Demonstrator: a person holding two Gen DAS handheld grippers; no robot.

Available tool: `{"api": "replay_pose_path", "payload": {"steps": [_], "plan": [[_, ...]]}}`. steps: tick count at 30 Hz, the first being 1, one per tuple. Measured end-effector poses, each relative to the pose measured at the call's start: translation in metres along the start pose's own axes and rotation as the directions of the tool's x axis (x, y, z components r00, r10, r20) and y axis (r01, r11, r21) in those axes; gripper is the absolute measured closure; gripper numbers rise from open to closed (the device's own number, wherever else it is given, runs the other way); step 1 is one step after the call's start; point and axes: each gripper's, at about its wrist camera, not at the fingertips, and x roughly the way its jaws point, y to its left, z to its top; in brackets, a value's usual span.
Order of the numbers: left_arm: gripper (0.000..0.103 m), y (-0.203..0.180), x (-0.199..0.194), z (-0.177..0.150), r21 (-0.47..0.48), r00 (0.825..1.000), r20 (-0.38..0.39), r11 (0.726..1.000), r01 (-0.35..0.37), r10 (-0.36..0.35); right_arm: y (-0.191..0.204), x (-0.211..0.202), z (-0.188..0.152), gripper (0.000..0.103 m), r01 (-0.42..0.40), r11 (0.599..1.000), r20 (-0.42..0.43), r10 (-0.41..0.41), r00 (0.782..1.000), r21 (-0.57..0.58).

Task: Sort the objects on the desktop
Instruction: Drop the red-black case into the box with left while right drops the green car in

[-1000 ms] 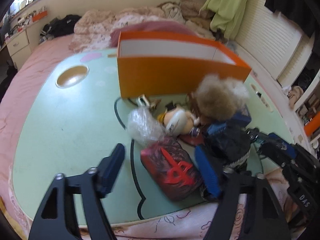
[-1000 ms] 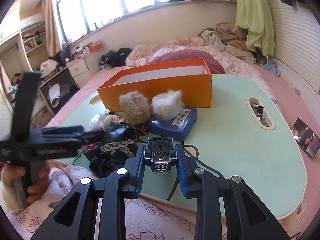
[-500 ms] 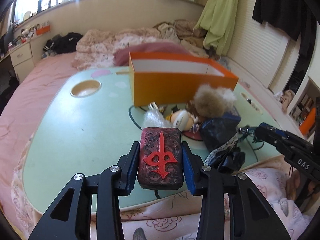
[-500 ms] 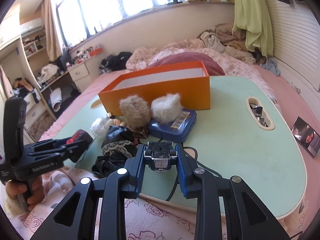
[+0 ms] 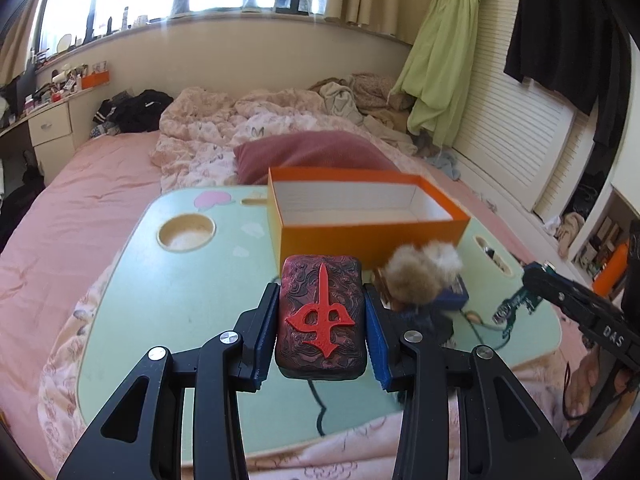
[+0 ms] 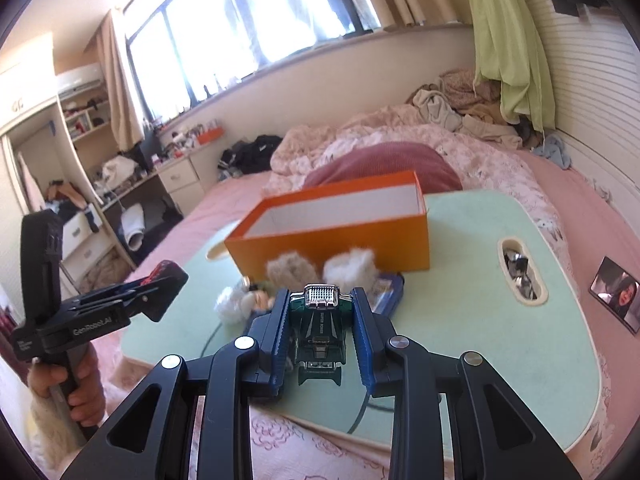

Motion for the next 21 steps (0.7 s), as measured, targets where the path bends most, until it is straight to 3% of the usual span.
{"api": "replay_pose_path", "payload": {"steps": [5,11,16,18,20,21], "plan": [[0.062,-0.007,0.018,0.039,-0.011,0.999,0.000,0.999,0.051,-0.051,-0.004,0.002,0.028,0.075,0.008,1.000,0.039,-0.008,0.999,0.006],[0.062,-0.027,0.074,0.093,0.044,0.999,-0.032,0.999,-0.004,0.006,-0.011,0.044,0.090,0.075,0.058,0.997,0.089,-0.061,0.994,0.041],[0.062,-0.028,0.124,0.106,0.096,0.987,-0.043,0.984,-0.153,0.157,-0.024,0.108,0.116,0.074,0.123,0.990,0.013,-0.125,0.992,0.071],[0.060,-0.023,0.136,0.102,0.074,0.988,-0.078,0.989,-0.130,0.136,-0.031,0.128,0.113,0.070,0.145,0.984,-0.043,-0.141,0.989,0.099],[0.054,-0.020,0.135,0.099,0.056,0.989,-0.087,0.992,-0.111,0.115,-0.040,0.137,0.107,0.050,0.140,0.977,-0.080,-0.128,0.988,0.159],[0.050,-0.018,0.130,0.096,0.044,0.992,-0.080,0.994,-0.098,0.101,-0.041,0.136,0.104,0.047,0.132,0.976,-0.080,-0.119,0.990,0.174]]}}
